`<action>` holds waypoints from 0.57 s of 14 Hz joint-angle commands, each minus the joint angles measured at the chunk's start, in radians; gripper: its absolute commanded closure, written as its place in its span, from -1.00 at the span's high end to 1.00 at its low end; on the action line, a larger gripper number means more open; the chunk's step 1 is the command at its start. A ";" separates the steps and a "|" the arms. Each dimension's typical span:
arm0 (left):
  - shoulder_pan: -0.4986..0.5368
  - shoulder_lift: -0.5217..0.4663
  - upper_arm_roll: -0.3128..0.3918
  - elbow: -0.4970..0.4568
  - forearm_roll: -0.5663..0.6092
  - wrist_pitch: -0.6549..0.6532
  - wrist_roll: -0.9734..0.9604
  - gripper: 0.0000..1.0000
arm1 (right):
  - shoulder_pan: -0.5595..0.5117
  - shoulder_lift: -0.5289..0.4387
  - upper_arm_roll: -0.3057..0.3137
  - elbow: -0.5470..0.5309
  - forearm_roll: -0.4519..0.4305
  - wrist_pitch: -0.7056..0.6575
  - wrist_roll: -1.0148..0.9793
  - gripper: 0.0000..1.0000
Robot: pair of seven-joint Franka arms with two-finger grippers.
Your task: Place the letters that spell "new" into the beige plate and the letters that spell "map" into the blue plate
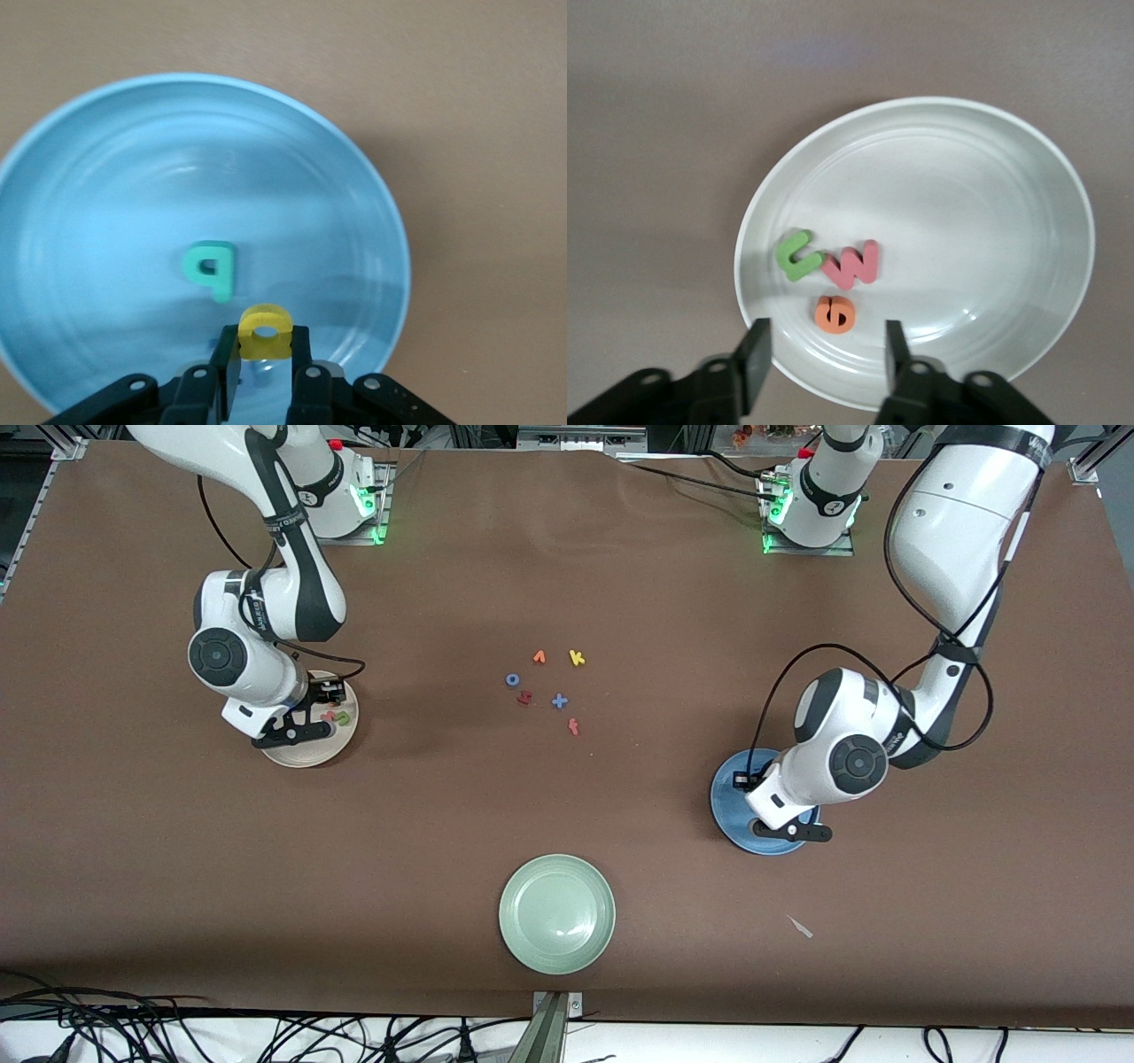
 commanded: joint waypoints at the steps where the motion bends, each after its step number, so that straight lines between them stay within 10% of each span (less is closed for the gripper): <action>1: -0.010 0.005 -0.001 0.023 0.004 -0.006 0.000 -0.13 | -0.005 0.010 -0.002 0.155 -0.002 -0.200 0.005 1.00; 3: -0.013 0.008 -0.001 0.023 0.010 -0.004 0.009 0.99 | -0.002 0.012 0.000 0.264 0.004 -0.354 0.012 1.00; 8: -0.007 -0.053 -0.003 0.051 0.016 -0.048 0.009 1.00 | 0.001 -0.002 0.001 0.453 0.004 -0.619 0.012 1.00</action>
